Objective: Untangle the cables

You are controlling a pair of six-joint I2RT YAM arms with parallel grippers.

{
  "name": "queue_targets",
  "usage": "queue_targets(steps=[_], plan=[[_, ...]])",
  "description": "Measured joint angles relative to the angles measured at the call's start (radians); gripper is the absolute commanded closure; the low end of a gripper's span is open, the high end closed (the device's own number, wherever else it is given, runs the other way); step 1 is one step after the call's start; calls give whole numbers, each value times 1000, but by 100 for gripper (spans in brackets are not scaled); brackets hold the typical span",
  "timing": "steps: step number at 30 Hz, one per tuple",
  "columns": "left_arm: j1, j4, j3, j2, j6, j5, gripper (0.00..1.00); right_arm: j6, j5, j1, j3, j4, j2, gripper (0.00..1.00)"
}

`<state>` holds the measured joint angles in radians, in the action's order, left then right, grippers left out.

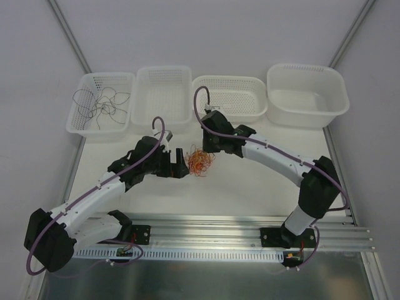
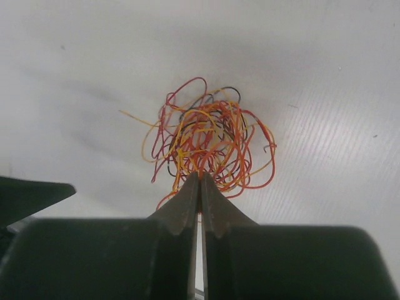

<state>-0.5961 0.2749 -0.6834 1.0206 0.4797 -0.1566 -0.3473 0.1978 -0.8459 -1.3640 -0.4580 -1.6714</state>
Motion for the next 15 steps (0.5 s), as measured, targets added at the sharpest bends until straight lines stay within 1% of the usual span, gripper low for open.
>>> queue_targets(steps=[3,9,15], plan=[[0,-1,-15,-24,-1,-13,1,42,-11,-21,-19,-1,71,99],[0,-10,-39,-31,0,-48,1,84,-89,-34,-13,23,195,99],[0,-36,-38,-19,24,-48,2,112,-146,-48,8,49,240,99]])
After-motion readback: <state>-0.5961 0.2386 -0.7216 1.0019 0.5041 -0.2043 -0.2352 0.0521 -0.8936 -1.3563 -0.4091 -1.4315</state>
